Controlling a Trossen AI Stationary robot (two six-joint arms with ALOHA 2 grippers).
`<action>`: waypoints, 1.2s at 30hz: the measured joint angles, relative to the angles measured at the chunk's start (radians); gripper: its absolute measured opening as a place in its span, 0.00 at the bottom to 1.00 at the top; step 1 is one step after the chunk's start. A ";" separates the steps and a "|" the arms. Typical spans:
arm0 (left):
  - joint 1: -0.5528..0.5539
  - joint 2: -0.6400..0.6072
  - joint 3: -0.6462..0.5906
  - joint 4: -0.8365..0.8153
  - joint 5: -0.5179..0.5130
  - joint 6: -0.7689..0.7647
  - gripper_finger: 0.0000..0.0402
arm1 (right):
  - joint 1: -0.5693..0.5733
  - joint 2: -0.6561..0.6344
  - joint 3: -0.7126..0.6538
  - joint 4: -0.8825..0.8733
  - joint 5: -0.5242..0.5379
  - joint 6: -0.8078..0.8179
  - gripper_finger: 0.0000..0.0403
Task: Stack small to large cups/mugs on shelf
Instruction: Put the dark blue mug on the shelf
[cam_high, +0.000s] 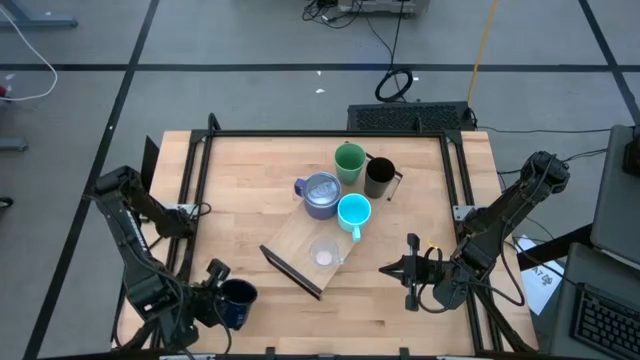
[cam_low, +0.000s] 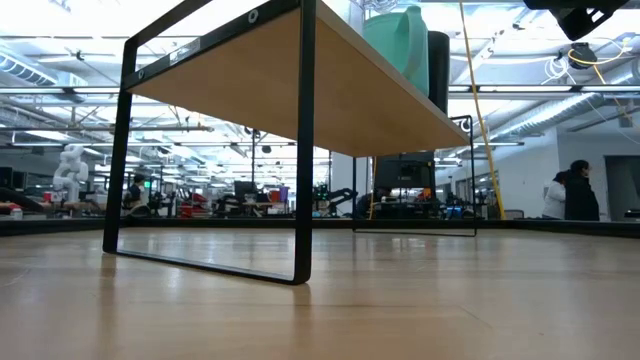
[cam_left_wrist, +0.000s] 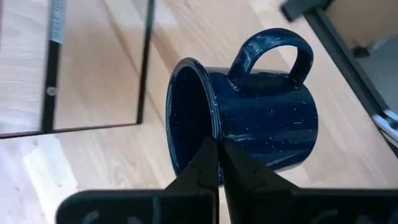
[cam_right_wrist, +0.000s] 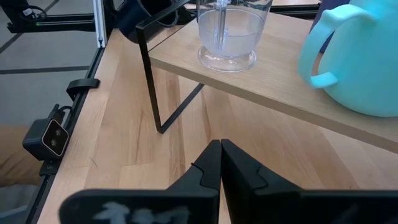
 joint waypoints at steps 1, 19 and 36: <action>-0.003 0.000 -0.007 0.004 -0.014 -0.009 0.00 | 0.000 0.000 0.000 0.000 0.000 0.000 0.00; -0.026 0.000 -0.177 0.055 -0.144 -0.130 0.00 | -0.021 0.000 0.000 0.001 0.000 -0.017 0.00; -0.025 0.096 -0.178 -0.057 -0.194 -0.185 0.00 | -0.031 0.000 0.000 0.001 0.000 -0.024 0.00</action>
